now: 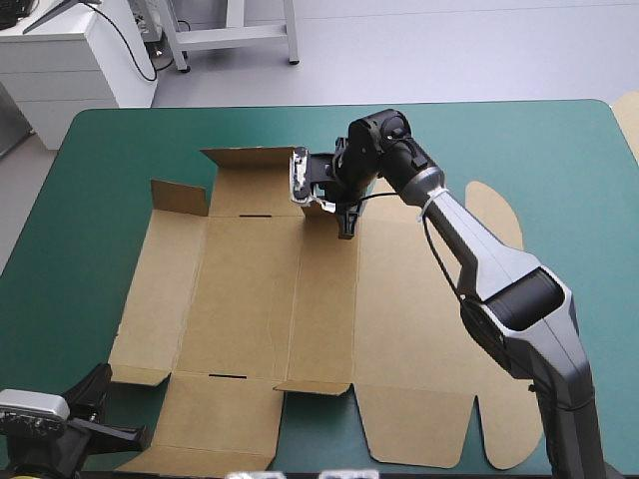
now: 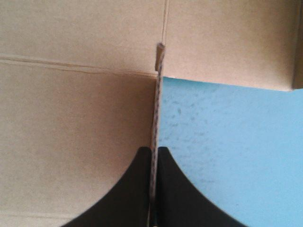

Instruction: Fold the box

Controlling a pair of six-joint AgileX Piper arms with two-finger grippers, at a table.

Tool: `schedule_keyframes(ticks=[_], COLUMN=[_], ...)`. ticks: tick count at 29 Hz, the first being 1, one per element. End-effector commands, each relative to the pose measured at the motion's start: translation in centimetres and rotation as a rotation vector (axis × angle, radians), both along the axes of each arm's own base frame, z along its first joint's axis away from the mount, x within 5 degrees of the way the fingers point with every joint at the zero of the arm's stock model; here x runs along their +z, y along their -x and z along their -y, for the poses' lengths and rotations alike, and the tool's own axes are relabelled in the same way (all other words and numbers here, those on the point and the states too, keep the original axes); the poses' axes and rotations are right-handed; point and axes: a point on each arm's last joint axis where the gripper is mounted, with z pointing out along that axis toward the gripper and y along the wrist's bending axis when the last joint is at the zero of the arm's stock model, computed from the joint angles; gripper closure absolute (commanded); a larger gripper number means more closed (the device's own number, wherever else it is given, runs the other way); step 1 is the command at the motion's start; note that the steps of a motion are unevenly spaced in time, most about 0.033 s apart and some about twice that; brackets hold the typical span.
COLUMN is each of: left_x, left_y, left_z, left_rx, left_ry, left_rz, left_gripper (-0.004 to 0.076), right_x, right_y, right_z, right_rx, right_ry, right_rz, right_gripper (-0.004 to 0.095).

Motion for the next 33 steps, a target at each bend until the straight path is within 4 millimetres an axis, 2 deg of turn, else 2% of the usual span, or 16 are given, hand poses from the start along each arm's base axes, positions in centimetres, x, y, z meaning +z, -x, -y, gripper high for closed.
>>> schedule_keyframes(ticks=[1, 11, 14, 17, 22, 24, 26, 28, 31, 32, 33], left_x=[1.6, 1.6, 1.6, 1.6, 1.6, 1.6, 1.6, 1.6, 1.6, 1.6, 1.6], left_y=[0.4, 0.4, 0.4, 0.4, 0.4, 0.4, 0.4, 0.4, 0.4, 0.4, 0.4], left_z=[0.0, 0.0, 0.0, 0.0, 0.0, 0.0, 0.0, 0.0, 0.0, 0.0, 0.0], left_rx=[-0.002, -0.002, -0.002, -0.002, -0.002, -0.002, -0.002, -0.003, -0.003, -0.005, -0.005], left_ry=[0.019, 0.019, 0.019, 0.019, 0.019, 0.019, 0.019, 0.016, 0.016, 0.019, 0.019], left_rz=[0.112, 0.112, 0.112, 0.112, 0.112, 0.112, 0.112, 0.113, 0.113, 0.112, 0.112], left_gripper=[0.0731, 0.0731, 0.0731, 0.0731, 0.0731, 0.0731, 0.0731, 0.0731, 0.0731, 0.0731, 0.0731], right_x=[3.0, 2.4, 2.4, 2.4, 2.4, 2.6, 3.2, 4.7, 7.0, 7.9, 8.8], right_y=[1.2, 1.4, 1.4, 1.4, 1.2, 1.2, 1.2, 1.5, 2.4, 2.7, 3.1], right_z=[1.0, 0.7, 0.7, 0.7, 0.9, 1.2, 1.7, 2.6, 3.7, 4.2, 4.6], right_rx=[-0.009, 0.003, -0.027, -0.034, -0.087, -0.126, -0.185, -0.309, -0.434, -0.482, -0.521], right_ry=[-0.017, -0.04, -0.043, -0.045, -0.043, -0.028, -0.018, -0.026, -0.075, -0.1, -0.124], right_rz=[0.057, 0.02, 0.014, 0.011, 0.011, 0.021, 0.041, 0.076, 0.115, 0.126, 0.139], right_gripper=[0.0929, 0.0928, 0.0898, 0.0763, 0.0399, 0.0336, 0.0361, 0.0527, 0.0847, 0.0927, 0.0916])
